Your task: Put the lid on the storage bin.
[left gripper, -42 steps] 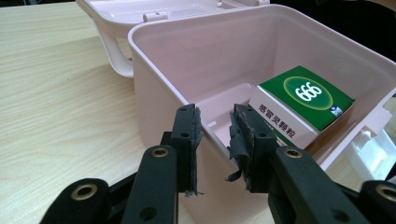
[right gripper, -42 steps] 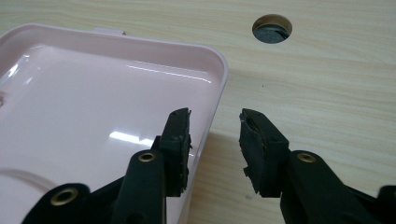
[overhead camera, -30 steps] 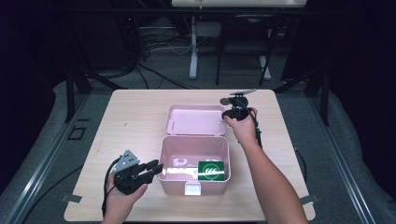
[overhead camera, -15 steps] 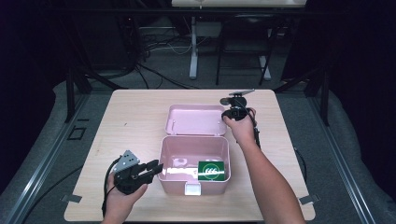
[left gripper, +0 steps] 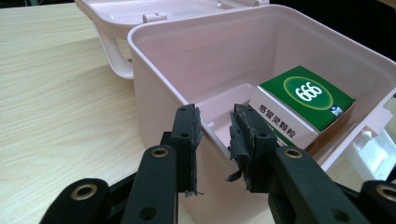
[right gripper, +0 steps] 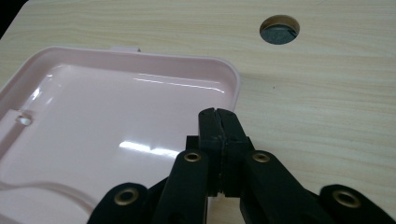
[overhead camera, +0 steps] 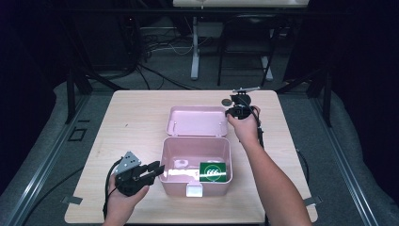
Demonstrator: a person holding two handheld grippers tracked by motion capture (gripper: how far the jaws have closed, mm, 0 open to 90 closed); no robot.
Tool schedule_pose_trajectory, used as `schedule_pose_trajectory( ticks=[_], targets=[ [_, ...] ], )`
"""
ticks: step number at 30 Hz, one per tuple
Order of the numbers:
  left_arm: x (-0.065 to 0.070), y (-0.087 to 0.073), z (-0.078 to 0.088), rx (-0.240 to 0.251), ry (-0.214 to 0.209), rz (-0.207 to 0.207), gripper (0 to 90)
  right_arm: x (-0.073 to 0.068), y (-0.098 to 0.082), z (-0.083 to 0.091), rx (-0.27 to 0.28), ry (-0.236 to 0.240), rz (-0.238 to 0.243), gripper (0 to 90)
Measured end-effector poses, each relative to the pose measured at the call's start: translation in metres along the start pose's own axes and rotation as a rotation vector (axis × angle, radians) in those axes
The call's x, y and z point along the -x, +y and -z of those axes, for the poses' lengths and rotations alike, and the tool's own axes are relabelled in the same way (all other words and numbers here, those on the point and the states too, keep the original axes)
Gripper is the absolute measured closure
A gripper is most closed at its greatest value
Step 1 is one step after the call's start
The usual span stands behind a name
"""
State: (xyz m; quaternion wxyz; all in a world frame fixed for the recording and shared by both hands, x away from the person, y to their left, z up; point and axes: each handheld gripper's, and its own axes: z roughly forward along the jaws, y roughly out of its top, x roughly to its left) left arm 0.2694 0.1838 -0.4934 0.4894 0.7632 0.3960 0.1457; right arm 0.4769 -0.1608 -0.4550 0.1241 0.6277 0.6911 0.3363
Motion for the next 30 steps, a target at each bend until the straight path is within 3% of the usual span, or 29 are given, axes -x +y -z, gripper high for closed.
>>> schedule_pose_trajectory(
  ticks=[4, 11, 15, 19, 30],
  targets=[
    [0.0, 0.0, 0.0, 0.001, 0.002, 0.001, 70.8, -0.004, 0.003, -0.002, 0.013, -0.049, 0.014, 80.2],
    [-0.001, 0.0, 0.001, 0.0, -0.006, 0.001, 70.8, 0.001, 0.001, -0.017, -0.057, -0.06, -0.014, 77.1],
    [-0.001, 0.0, 0.0, 0.003, -0.005, 0.001, 70.7, 0.0, 0.001, -0.022, -0.092, -0.06, -0.034, 77.8],
    [-0.001, 0.0, 0.0, 0.003, -0.004, 0.002, 70.7, -0.003, 0.002, -0.023, -0.12, -0.082, -0.02, 81.9],
    [0.0, 0.0, 0.0, 0.002, -0.003, 0.001, 70.8, -0.01, 0.008, -0.015, -0.131, -0.121, -0.004, 85.6]
  ],
)
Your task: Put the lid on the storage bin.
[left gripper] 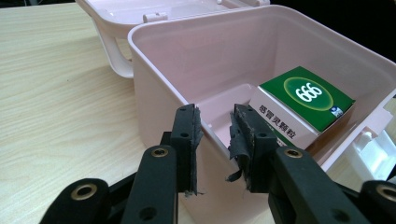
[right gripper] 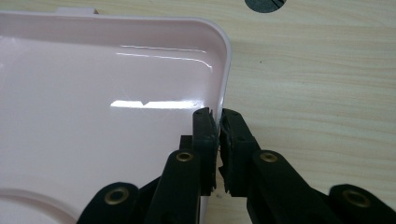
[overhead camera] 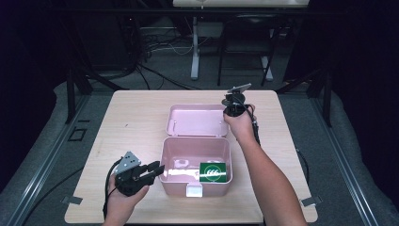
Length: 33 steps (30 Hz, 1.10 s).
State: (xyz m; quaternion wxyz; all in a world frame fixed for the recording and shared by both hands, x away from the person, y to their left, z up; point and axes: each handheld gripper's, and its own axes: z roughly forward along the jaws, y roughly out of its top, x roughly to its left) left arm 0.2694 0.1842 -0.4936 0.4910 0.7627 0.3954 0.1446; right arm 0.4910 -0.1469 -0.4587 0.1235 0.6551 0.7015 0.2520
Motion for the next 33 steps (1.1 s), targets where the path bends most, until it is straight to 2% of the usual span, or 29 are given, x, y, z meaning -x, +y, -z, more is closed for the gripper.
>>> schedule_pose_trajectory(
  ticks=[5, 9, 14, 21, 23, 33],
  targets=[
    [0.0, 0.0, 0.0, 0.001, 0.0, 0.0, 70.9, -0.002, 0.003, 0.007, 0.009, -0.012, 0.006, 86.4],
    [0.0, 0.0, 0.0, 0.001, 0.0, 0.001, 70.9, -0.003, 0.004, 0.016, 0.047, -0.009, 0.005, 87.0],
    [0.0, 0.0, 0.0, 0.001, 0.0, 0.002, 70.9, -0.004, 0.002, 0.028, 0.091, 0.006, 0.016, 87.3],
    [0.0, 0.0, 0.0, 0.002, 0.002, 0.002, 70.9, -0.001, -0.001, 0.049, 0.145, 0.062, 0.026, 87.7],
    [0.0, 0.0, -0.001, 0.002, 0.002, 0.002, 71.0, -0.001, -0.002, 0.053, 0.162, 0.068, 0.024, 87.8],
    [0.0, 0.0, -0.001, 0.003, 0.004, 0.002, 71.0, -0.004, -0.016, 0.075, 0.257, 0.074, 0.077, 88.0]
  ],
)
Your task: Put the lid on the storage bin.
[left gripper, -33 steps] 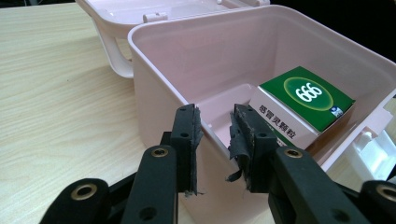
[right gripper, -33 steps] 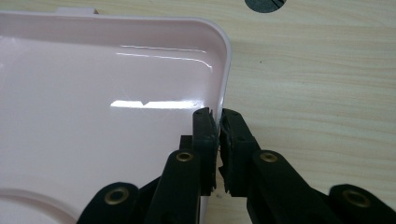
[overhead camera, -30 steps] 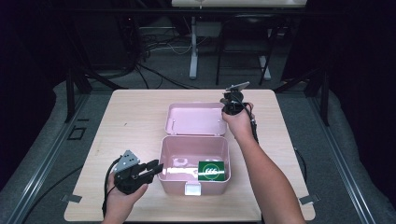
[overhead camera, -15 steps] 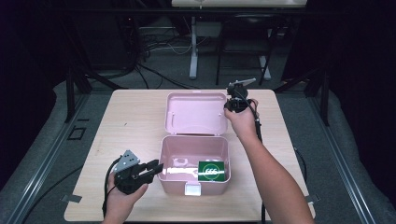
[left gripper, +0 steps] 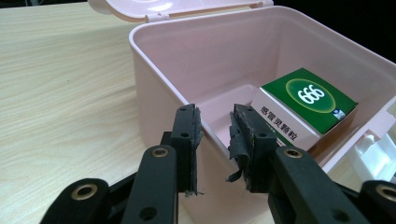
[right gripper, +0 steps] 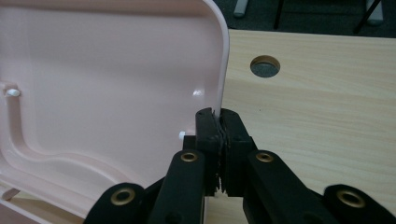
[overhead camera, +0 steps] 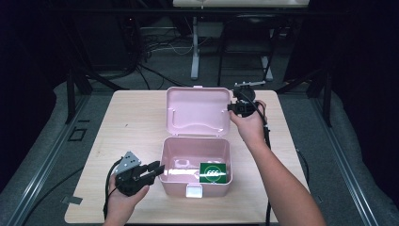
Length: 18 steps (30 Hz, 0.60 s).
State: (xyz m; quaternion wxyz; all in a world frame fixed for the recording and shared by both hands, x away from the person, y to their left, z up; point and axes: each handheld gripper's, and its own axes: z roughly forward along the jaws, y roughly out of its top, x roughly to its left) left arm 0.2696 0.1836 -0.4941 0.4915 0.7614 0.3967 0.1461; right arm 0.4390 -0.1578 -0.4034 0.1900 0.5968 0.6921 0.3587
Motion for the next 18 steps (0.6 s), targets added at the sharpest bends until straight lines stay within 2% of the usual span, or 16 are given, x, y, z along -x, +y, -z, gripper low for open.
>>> schedule_pose_trajectory(
  ticks=[11, 18],
  targets=[
    [0.0, 0.0, 0.0, -0.005, 0.003, -0.003, 71.4, 0.003, -0.016, 0.026, 0.1, 0.053, 0.021, 87.9],
    [0.001, 0.0, 0.0, -0.005, 0.006, -0.002, 71.4, -0.003, -0.027, 0.037, 0.174, 0.049, 0.084, 87.8]
  ],
)
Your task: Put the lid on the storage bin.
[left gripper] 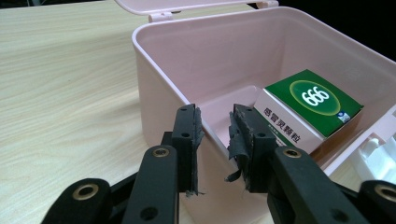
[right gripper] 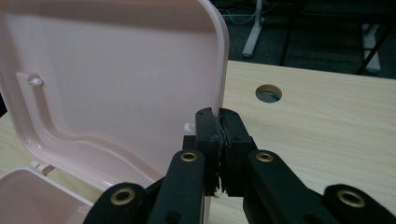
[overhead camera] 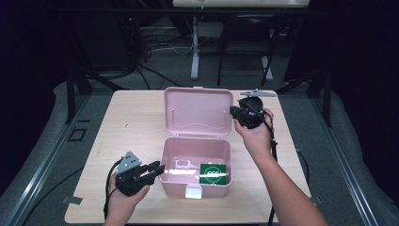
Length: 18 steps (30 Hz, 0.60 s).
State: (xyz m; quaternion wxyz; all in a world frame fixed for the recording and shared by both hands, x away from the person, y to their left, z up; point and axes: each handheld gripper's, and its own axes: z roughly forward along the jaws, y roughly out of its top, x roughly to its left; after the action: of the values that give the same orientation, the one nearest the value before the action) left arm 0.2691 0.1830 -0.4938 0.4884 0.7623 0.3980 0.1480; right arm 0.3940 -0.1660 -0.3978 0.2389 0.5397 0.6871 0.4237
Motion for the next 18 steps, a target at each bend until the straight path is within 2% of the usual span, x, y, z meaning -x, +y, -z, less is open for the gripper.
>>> schedule_pose_trajectory(
  ticks=[3, 8, 15, 18],
  targets=[
    [0.0, 0.0, 0.0, 0.001, 0.0, 0.001, 71.1, -0.005, -0.001, 0.003, 0.019, -0.005, 0.036, 87.9],
    [0.001, 0.0, 0.001, 0.003, 0.004, -0.002, 71.0, -0.009, -0.002, 0.004, 0.036, -0.002, 0.057, 88.1],
    [0.0, 0.0, 0.001, 0.005, 0.001, -0.001, 71.1, -0.01, -0.011, 0.015, 0.076, 0.014, 0.061, 88.2],
    [0.0, 0.0, 0.001, 0.005, 0.005, -0.001, 71.3, -0.012, -0.016, 0.021, 0.09, 0.005, 0.075, 88.2]
  ],
)
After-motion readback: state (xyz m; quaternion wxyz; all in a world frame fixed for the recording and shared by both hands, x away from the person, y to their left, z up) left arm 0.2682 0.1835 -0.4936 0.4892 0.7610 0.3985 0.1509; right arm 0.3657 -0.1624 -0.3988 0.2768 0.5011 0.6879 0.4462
